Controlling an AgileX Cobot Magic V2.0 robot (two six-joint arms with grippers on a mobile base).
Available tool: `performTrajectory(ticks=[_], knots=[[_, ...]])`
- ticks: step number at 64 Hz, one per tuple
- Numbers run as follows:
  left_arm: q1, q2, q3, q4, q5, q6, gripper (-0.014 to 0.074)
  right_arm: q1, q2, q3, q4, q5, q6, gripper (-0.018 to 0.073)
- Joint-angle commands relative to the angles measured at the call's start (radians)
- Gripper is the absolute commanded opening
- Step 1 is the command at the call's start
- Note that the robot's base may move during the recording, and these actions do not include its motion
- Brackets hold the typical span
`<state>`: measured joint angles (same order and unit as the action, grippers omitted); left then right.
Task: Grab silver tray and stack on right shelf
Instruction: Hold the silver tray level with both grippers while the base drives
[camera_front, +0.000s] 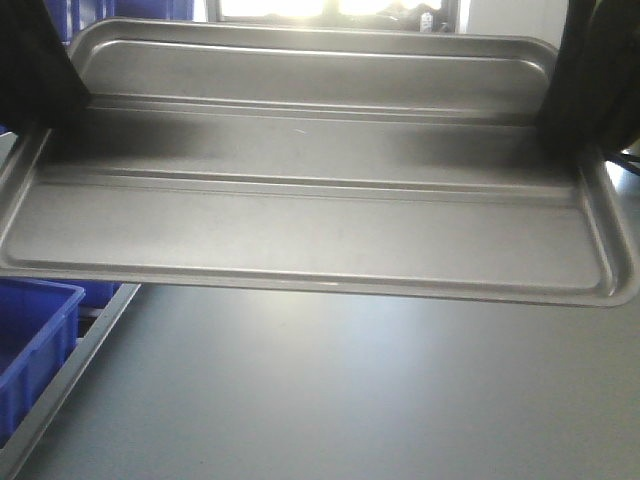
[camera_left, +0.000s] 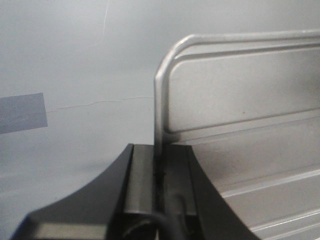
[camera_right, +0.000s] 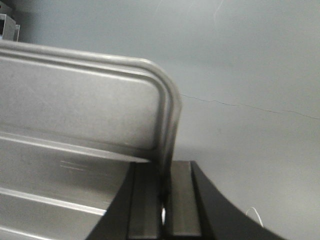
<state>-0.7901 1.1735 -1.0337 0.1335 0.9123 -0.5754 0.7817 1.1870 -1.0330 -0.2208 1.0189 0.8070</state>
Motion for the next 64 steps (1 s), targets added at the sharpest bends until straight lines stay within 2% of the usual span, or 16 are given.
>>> performTrajectory(ticks=[1,64], knots=[[-0.007,-0.018,-0.035,0.025,-0.031,0.0,-0.0093,-0.001,-0.024,-0.033,-0.033,-0.023,-0.018,0.0057],[-0.007,-0.018,-0.035,0.025,-0.031,0.0,-0.0093,-0.001,-0.024,-0.033,-0.033,-0.021,-0.018,0.0057]])
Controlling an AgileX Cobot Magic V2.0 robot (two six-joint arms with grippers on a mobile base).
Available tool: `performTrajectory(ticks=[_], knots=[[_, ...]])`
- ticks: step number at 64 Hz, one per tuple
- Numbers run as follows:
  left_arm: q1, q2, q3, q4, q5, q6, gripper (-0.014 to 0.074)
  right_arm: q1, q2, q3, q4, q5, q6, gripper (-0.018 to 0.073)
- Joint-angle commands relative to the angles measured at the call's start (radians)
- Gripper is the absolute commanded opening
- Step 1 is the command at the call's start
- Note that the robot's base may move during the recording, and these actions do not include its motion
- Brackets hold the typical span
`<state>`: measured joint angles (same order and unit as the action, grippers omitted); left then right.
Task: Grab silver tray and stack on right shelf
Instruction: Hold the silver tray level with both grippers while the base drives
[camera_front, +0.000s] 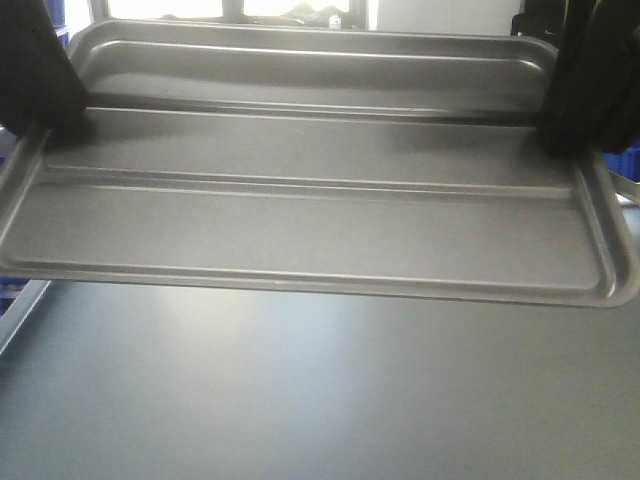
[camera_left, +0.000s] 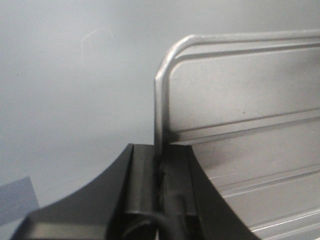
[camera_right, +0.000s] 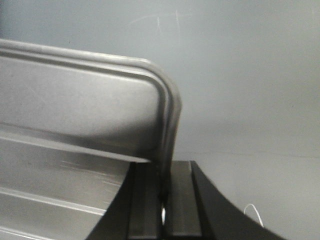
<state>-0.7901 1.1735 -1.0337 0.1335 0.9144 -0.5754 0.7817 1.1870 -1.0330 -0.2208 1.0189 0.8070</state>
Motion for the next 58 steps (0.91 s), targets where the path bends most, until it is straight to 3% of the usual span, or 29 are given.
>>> performTrajectory(ticks=[1,58], knots=[[-0.007,-0.018,-0.035,0.025,-0.033,0.0,-0.0093,-0.001,-0.024,-0.033,-0.033,-0.021,-0.018,0.0057],[-0.007,-0.018,-0.035,0.025,-0.032,0.0,-0.0093,-0.001,-0.024,-0.033,-0.033,-0.021,-0.018,0.0057]])
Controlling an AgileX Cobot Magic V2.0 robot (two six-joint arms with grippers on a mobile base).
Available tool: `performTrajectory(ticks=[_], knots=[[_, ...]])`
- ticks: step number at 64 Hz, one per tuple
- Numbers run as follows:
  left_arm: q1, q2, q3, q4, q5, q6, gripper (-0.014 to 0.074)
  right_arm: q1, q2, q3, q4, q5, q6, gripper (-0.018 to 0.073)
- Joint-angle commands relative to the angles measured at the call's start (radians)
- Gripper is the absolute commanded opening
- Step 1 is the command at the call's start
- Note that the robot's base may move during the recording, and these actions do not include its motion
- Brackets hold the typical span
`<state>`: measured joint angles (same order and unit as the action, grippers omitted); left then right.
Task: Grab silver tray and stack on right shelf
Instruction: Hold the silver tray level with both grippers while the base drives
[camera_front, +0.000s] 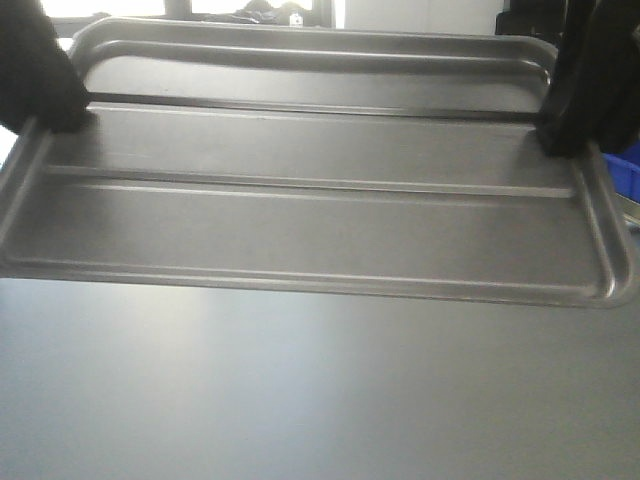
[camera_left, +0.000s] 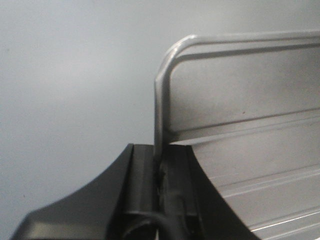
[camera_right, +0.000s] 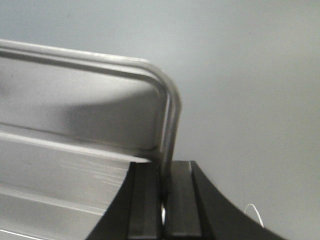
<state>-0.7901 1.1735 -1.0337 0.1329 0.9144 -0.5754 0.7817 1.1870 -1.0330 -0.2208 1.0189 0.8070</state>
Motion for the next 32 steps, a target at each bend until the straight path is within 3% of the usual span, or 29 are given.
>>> performTrajectory(ticks=[1,32], knots=[[-0.007,-0.018,-0.035,0.025,-0.032,0.0,-0.0093,-0.001,-0.024,-0.033,-0.033,-0.021,-0.018,0.0057],[-0.007,-0.018,-0.035,0.025,-0.032,0.0,-0.0093,-0.001,-0.024,-0.033,-0.033,-0.021,-0.018,0.0057]])
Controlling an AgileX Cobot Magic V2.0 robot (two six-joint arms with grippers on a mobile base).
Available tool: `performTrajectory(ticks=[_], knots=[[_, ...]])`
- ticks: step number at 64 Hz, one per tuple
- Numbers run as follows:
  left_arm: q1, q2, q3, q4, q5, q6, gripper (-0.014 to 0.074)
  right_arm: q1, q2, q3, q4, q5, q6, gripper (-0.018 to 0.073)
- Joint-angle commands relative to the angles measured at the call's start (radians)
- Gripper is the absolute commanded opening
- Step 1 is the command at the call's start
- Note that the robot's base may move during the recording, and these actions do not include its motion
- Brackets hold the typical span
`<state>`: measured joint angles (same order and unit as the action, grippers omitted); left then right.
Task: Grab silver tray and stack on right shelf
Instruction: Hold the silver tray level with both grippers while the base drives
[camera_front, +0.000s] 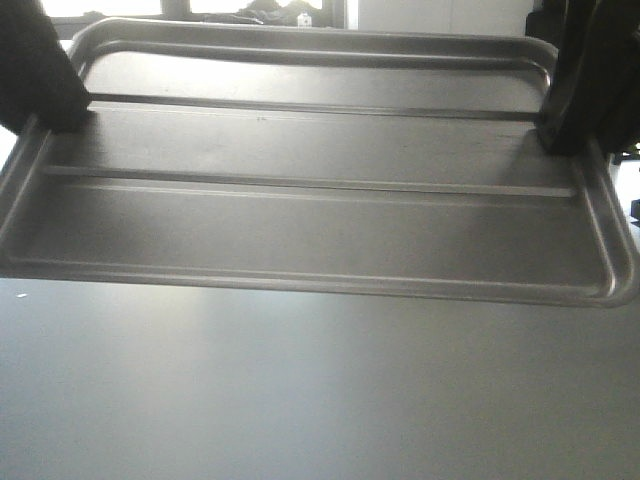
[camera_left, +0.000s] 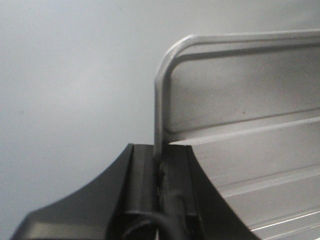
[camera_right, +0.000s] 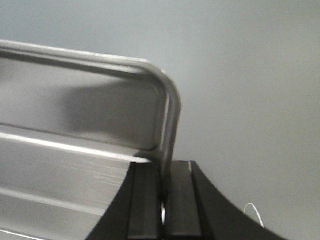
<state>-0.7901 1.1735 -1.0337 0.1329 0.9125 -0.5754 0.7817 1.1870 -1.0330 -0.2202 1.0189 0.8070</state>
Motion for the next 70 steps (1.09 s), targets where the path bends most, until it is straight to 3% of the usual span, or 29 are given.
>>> performTrajectory(ticks=[1,70], knots=[[-0.007,-0.018,-0.035,0.025,-0.03,0.0,-0.0093,-0.001,-0.024,-0.033,-0.034,-0.021,-0.018,0.0057],[-0.007,-0.018,-0.035,0.017,-0.03,0.0,-0.0093,-0.001,-0.024,-0.033,-0.034,-0.022,-0.018,0.0057]])
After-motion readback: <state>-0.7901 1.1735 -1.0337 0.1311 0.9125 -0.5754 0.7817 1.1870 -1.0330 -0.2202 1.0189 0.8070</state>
